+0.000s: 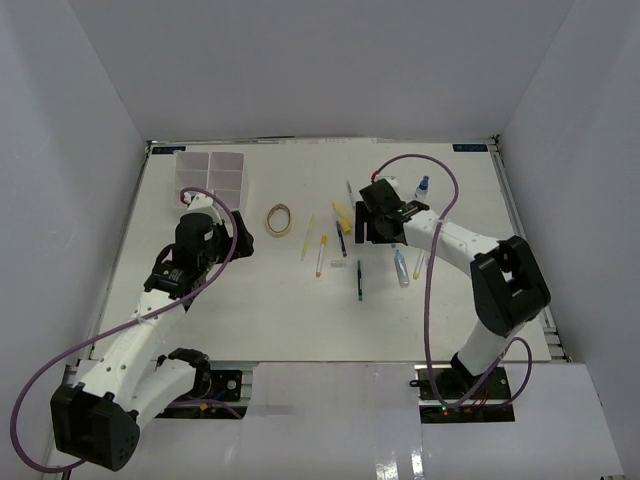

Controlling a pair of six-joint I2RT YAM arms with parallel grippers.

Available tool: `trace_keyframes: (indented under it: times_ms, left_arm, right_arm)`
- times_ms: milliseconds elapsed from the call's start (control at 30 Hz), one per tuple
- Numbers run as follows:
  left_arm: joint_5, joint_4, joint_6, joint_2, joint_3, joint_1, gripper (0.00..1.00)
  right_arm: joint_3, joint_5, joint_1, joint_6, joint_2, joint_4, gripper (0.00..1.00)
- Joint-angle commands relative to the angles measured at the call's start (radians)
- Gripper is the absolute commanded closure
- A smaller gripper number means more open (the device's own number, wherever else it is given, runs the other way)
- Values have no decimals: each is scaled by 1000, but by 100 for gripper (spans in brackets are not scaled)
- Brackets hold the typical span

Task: Sort the stationery into containers
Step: Pick up the pen from the center of the board.

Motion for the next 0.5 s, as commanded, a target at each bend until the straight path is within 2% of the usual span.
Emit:
trace_keyframes:
  times_ms: [0,267,467]
  left_arm:
    - [8,22,5,0,0,-2,2]
    - [23,19,2,1,1,-2,2]
    - [28,18,2,3,1,-3,2]
  right_arm:
    - [83,61,6,42,54,69,22]
    - [192,86,6,71,214,82,35]
    - [209,90,6,90,270,89,38]
